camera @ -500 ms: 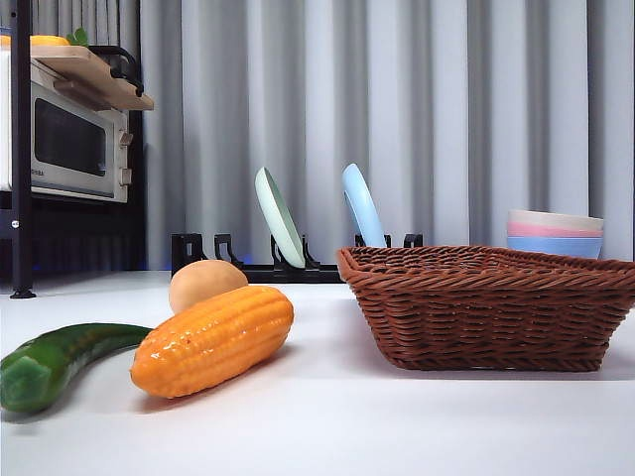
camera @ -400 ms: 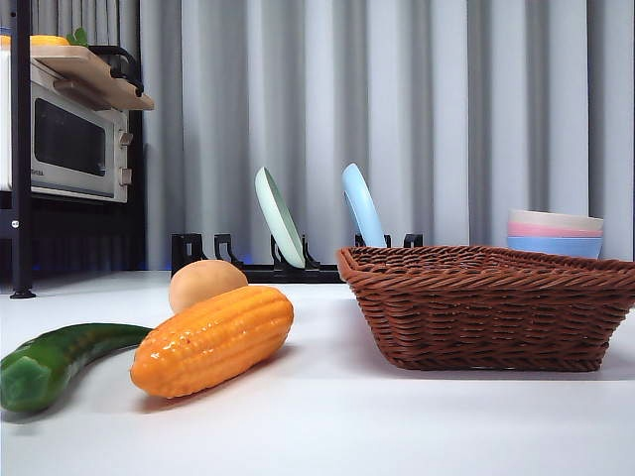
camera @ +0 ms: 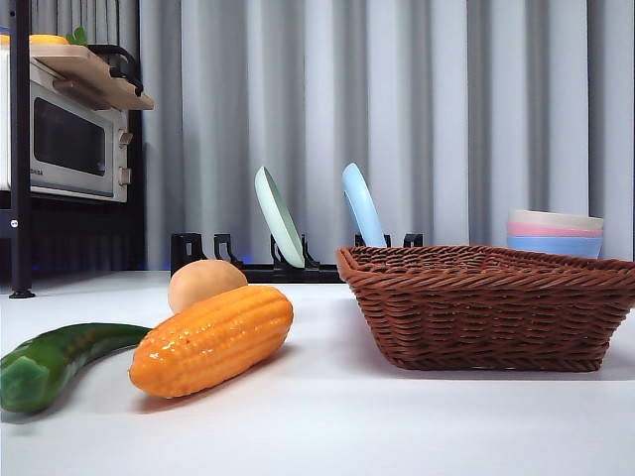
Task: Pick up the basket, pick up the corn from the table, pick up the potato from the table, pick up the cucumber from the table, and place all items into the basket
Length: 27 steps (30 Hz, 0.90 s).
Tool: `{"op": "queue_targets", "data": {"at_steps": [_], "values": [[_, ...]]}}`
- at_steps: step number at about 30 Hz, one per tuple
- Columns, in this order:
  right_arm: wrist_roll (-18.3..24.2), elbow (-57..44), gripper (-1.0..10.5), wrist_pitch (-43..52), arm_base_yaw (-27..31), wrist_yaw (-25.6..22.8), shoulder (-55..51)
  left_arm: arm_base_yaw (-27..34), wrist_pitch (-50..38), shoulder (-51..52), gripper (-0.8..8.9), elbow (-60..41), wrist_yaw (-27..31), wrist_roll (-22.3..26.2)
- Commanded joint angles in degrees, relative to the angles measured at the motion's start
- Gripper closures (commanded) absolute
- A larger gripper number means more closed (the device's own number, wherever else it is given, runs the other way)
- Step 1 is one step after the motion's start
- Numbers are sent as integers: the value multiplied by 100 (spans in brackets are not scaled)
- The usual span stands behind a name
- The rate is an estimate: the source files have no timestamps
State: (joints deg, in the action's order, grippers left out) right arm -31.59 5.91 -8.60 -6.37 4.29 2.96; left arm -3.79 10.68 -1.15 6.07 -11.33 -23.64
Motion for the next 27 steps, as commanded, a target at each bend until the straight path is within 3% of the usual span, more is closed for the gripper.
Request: {"op": "queue_targets", "data": {"at_steps": [1,7,17,24,25,27], "values": [[369,413,956,31,0,-17,348,9,157,-166,821,439,-28,-13],[916,1467,955,-175,-2,28,1532,9,247,-1071,821,1320,-87,197],[2039,3674,954,-1569,-2,74,3738,9,1058,-3265,821,3093,-595,1366],[2962,4911,941,-2922,0,1268,5075,2,1777,-4605,806,4105,-1296,1794],[3034,5003,915,-2999,-2,1392,5233,2,1816,-4745,773,4194,-1331,1792],[3060,5104,771,-3029,-2,1436,5466,2,1827,-4931,609,4288,-1438,1788]]}}
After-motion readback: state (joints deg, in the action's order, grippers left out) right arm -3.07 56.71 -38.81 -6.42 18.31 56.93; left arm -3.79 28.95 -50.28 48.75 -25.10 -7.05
